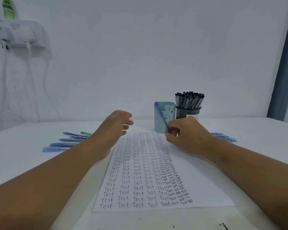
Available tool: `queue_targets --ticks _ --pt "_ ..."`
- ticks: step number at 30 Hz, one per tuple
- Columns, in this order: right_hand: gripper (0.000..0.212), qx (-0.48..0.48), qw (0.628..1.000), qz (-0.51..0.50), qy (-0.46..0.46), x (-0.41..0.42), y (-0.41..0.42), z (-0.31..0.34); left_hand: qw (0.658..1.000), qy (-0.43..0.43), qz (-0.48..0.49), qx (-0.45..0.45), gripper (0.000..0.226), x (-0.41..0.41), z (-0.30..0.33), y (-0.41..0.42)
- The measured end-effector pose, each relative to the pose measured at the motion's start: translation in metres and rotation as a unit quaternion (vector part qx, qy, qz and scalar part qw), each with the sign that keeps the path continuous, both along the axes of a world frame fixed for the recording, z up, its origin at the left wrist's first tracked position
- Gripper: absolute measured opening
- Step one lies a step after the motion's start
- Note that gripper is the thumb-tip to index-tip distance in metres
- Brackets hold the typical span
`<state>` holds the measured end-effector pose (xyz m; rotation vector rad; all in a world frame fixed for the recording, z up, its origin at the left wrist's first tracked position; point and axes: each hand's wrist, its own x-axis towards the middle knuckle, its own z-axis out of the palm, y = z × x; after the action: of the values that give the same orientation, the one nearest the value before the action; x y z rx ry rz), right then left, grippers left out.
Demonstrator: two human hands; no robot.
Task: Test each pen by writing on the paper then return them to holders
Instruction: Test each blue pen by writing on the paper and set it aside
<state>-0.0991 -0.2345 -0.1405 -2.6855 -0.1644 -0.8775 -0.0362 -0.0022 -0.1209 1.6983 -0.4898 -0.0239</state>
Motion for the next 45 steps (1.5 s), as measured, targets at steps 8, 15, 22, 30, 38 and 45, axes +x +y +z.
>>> queue_targets --ticks 8,15,22,30,38,45 --pt "0.008 0.343 0.934 0.034 0.099 0.001 0.009 0.000 0.928 -0.092 -0.092 0.350 0.021 -0.004 -0.011 0.005" --pt "0.013 0.306 0.942 -0.022 0.137 0.010 0.006 -0.004 0.895 -0.129 -0.096 0.417 0.031 0.001 -0.008 0.007" --pt "0.017 0.265 0.954 -0.021 0.140 0.008 0.008 -0.004 0.890 -0.136 -0.098 0.424 0.032 0.003 -0.010 0.007" --pt "0.016 0.251 0.957 -0.014 0.142 0.008 0.008 -0.004 0.892 -0.134 -0.102 0.420 0.032 0.004 -0.010 0.007" --pt "0.016 0.246 0.958 -0.008 0.146 0.007 0.008 -0.003 0.889 -0.132 -0.099 0.427 0.031 0.004 -0.011 0.007" --pt "0.015 0.247 0.959 -0.003 0.142 0.006 0.009 -0.003 0.888 -0.138 -0.101 0.427 0.031 0.005 -0.011 0.006"
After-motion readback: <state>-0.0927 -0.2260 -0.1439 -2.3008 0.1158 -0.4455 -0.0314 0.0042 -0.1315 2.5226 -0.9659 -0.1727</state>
